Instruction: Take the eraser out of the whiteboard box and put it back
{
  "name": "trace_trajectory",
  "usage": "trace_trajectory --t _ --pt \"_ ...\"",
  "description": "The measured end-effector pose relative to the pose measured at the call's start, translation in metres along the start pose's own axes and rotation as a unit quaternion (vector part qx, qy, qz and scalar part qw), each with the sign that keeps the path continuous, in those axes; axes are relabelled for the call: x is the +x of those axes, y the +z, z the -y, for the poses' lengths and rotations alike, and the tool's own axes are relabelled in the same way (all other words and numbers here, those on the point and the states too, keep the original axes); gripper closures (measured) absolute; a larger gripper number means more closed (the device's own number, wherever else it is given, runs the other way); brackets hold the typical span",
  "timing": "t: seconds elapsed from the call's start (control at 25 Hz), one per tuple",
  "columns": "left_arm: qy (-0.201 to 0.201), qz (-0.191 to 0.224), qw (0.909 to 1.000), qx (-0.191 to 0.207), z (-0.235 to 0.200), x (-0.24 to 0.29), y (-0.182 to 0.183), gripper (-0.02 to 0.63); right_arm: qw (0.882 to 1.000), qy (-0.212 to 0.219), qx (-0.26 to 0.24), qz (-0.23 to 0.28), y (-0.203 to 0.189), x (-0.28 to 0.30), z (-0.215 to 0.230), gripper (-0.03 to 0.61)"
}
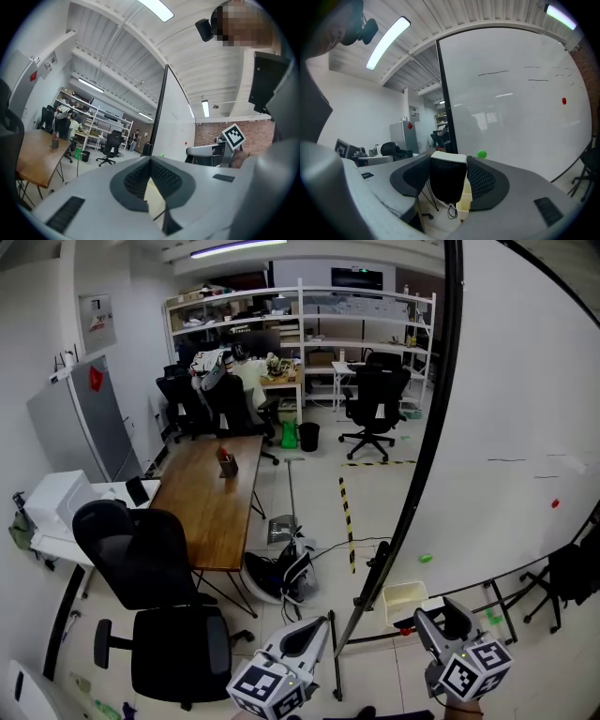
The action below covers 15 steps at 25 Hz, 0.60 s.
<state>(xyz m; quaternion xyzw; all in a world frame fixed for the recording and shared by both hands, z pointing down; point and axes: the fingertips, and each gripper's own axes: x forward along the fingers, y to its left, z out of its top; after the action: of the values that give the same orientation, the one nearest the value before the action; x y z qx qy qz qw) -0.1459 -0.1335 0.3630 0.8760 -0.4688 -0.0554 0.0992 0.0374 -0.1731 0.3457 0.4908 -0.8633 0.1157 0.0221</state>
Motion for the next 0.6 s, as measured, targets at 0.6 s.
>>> trace_trajectory --t 0.6 --pt "0.020 0.011 0.9997 0.012 0.070 0.026 -0.005 0.588 1.000 0.024 -0.018 0.006 0.012 -0.045 0.050 0.301"
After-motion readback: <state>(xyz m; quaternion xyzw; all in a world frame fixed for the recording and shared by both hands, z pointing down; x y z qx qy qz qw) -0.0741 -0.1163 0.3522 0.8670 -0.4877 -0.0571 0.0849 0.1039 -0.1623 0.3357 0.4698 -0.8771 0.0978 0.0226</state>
